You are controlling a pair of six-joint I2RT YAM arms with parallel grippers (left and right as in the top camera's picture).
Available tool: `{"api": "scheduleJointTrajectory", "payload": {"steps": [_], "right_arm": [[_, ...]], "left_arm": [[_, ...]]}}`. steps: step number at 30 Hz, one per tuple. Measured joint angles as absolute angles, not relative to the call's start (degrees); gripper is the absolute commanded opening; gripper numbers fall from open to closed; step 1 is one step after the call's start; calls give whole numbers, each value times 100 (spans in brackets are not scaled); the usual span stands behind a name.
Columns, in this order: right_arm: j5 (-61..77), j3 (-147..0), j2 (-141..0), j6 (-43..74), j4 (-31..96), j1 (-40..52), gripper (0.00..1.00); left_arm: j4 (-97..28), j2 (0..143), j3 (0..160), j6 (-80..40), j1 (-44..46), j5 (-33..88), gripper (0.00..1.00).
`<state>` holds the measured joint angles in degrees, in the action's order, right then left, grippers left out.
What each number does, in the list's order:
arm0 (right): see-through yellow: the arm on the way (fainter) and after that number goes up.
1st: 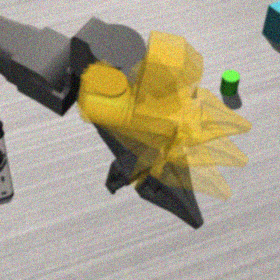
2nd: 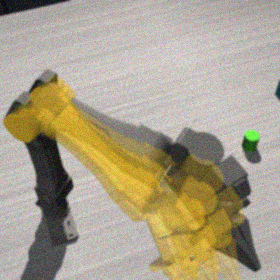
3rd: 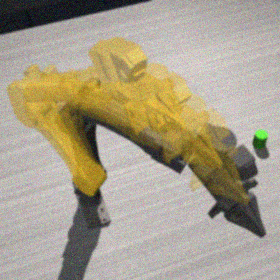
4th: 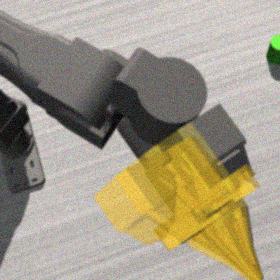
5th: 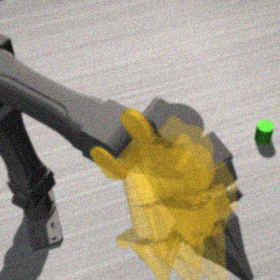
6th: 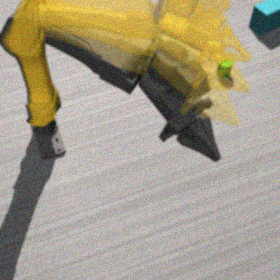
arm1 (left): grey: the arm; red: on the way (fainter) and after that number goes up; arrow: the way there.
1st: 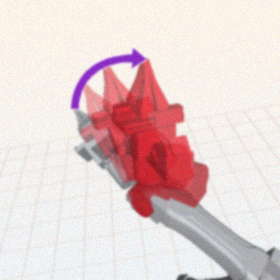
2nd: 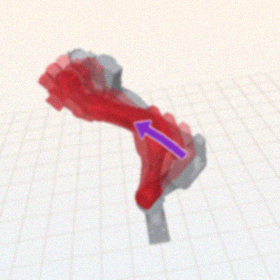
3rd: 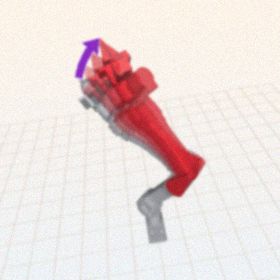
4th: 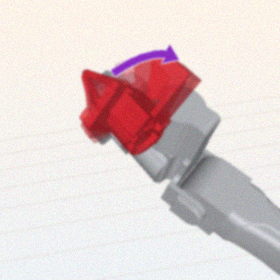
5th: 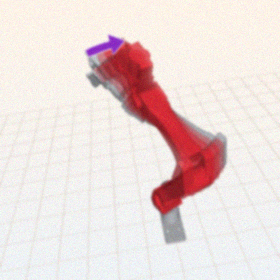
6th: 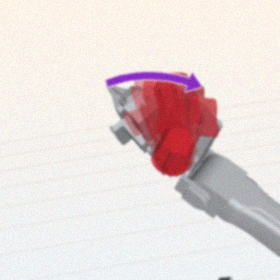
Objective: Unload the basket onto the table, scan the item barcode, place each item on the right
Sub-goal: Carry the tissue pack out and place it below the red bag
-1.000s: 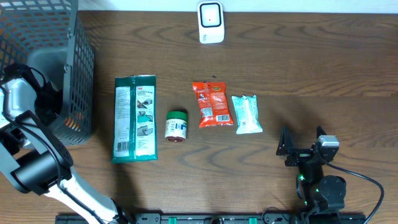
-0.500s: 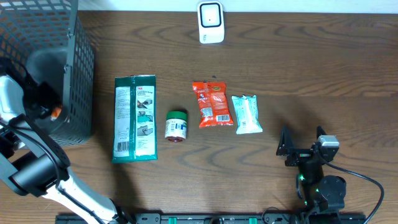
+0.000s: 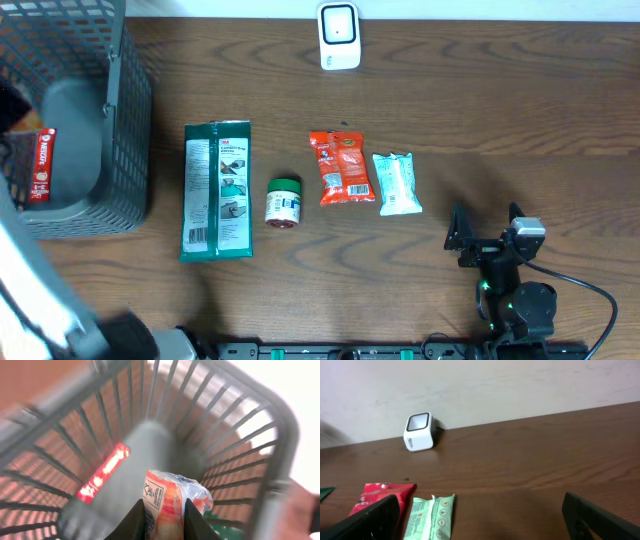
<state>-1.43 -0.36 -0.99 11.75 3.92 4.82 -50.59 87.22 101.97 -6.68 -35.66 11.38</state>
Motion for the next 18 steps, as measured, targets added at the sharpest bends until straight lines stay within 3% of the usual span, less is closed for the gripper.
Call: {"api": "scheduleJointTrajectory", "payload": {"steps": [8, 18], "right_arm": [[-143, -36, -99, 1175, 392, 482, 99], [-143, -36, -99, 1175, 392, 482, 99]], "left_arm": [[-5822, 7216, 10254, -899, -2075, 263, 14], [-6748, 7662, 9673, -1710, 670, -78, 14]]}}
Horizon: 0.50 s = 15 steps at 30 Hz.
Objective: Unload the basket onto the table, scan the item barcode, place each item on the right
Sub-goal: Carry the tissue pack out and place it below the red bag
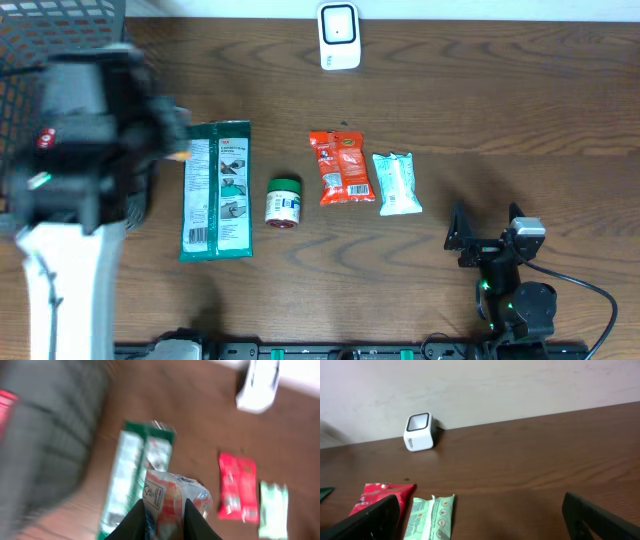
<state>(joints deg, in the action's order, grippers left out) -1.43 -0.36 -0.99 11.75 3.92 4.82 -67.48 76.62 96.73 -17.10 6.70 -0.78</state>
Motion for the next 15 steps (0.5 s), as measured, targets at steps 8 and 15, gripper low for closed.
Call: {"api": "scheduleJointTrajectory", "payload": {"steps": [8, 15], "right_arm": [[-143, -36, -99, 1175, 392, 482, 99], [-143, -36, -99, 1175, 392, 482, 99]], "left_arm": [[-5944, 9249, 8718, -2150, 2515, 296, 14], [-5422, 10506, 8678, -2257, 3417, 526, 35]]}}
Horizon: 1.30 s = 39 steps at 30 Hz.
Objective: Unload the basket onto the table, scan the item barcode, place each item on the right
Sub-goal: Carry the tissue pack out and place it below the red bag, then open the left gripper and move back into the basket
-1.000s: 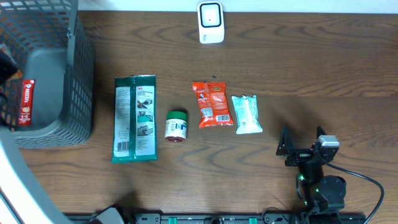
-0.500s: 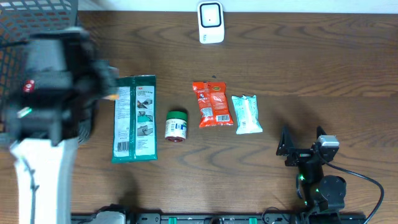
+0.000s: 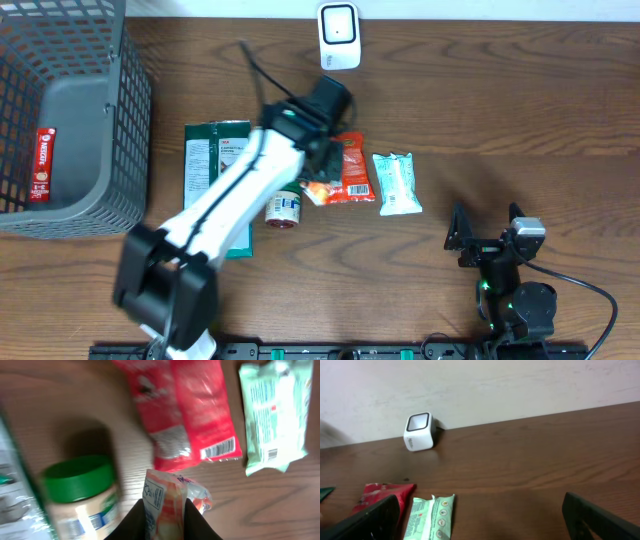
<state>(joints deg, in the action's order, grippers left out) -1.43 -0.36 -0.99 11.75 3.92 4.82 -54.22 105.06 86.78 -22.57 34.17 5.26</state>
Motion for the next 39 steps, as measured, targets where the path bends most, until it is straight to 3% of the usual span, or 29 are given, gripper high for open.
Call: {"api": "scheduleJointTrajectory", "payload": {"steps": [3, 5, 8, 16, 21, 26, 32, 39], "right_arm": [[-143, -36, -99, 1175, 392, 482, 99], [-143, -36, -99, 1175, 392, 482, 99], [-143, -36, -99, 1175, 392, 482, 99], [-143, -36, -99, 1175, 392, 482, 99], [-143, -36, -99, 1175, 390, 482, 99], [-143, -36, -99, 1175, 390, 482, 99], [-143, -36, -99, 1175, 390, 482, 99], [-143, -36, -99, 1175, 392, 482, 99]], "left_arm": [[-5374, 10737, 8678, -2276, 3627, 565, 68], [-5371, 10753, 8678, -2324, 3680, 572, 79], [-5371, 10735, 8680, -2333, 3673, 567, 83], [-5607, 10346, 8949, -2097, 3603, 309, 85], [-6667, 9955, 10245, -1806, 3144, -384, 85], [-7118, 9786, 11762, -1461, 1712, -1175, 85], [-6707, 9758, 12245, -895, -534, -1546, 84], [-6593, 10226, 12248, -91, -2268, -1398, 63]]}}
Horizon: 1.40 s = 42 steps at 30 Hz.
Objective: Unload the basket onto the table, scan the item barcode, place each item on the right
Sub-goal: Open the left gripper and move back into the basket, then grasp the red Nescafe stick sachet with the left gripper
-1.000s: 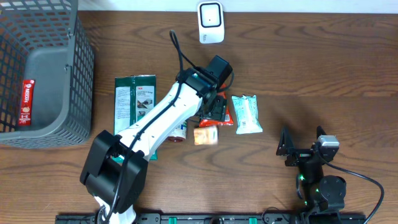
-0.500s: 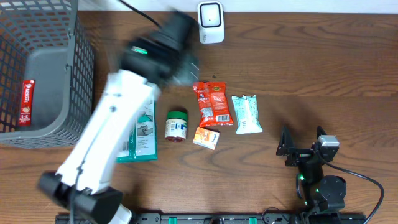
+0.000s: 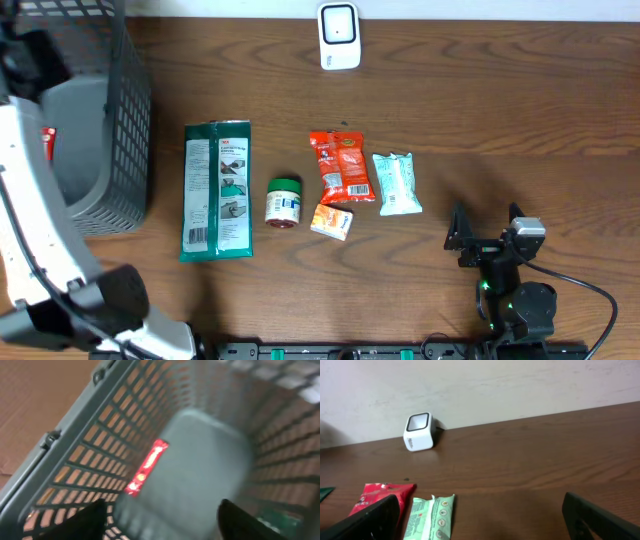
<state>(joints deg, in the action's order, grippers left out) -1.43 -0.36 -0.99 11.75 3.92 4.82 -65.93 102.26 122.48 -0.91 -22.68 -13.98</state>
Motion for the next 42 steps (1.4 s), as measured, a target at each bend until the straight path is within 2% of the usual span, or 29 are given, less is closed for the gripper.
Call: {"api": "scheduleJointTrajectory", "payload": {"steps": [2, 12, 18, 27, 32, 42], "right_arm": [[-143, -36, -99, 1175, 392, 482, 99], [-143, -36, -99, 1175, 392, 482, 99], [-143, -36, -99, 1175, 392, 482, 99], [-143, -36, -99, 1175, 392, 482, 99], [-143, -36, -99, 1175, 392, 482, 99], [-143, -36, -99, 1175, 392, 482, 100]], "left_arm": [[-6589, 10499, 12228, 30, -2541, -1293, 58], [-6493, 11994, 12116, 530, -3395, -1020, 57], [-6486, 12709, 12060, 934, -3577, -871, 53], [-6355, 13640, 12044, 1538, -3594, -589, 54], [-6165, 13708, 12036, 1833, -3601, -585, 59], [-6010, 13708, 12036, 2255, -3726, -563, 62]]}}
